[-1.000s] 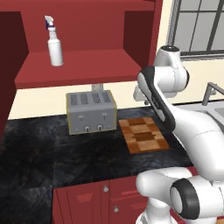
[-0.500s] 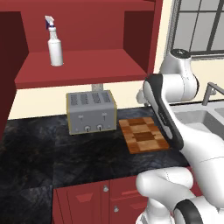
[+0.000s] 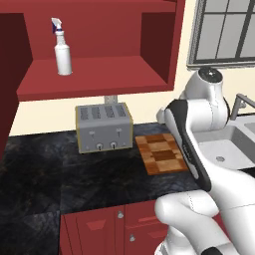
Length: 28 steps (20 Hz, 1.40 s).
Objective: Move the cutting board and knife to the sink. Then move spray from the cabinet to the counter.
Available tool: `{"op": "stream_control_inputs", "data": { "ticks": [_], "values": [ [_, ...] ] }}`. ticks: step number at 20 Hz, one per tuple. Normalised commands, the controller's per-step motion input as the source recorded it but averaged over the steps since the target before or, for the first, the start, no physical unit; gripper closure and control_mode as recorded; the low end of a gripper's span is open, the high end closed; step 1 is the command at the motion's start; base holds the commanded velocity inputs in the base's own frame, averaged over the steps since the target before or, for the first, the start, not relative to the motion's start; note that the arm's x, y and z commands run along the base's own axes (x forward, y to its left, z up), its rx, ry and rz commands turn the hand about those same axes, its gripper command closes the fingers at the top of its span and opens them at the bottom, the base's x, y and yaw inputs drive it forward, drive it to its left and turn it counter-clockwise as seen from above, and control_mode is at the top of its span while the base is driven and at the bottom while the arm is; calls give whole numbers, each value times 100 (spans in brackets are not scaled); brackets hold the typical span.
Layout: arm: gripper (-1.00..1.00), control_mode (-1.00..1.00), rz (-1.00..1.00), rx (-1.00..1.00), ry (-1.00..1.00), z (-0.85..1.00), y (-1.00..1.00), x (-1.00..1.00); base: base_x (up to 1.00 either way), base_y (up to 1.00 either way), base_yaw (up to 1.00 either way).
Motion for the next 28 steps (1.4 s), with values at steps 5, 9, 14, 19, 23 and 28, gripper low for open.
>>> {"op": "stream_control_inputs", "data": {
  "ticks": [5,9,14,19,23,28],
  "values": [
    [-100,-100,-2,0,2,0,-4,0,0,0,0],
    [-100,-100,0,0,4,-1,-21,2,0,0,0],
    [-100,-100,9,0,4,-12,-8,2,0,0,0],
    [-100,-100,18,0,3,-31,-9,6,0,0,0],
    [-100,-100,14,0,0,-35,-14,11,0,0,0],
    [-100,-100,2,0,0,-27,-15,24,0,0,0]
  ]
}}
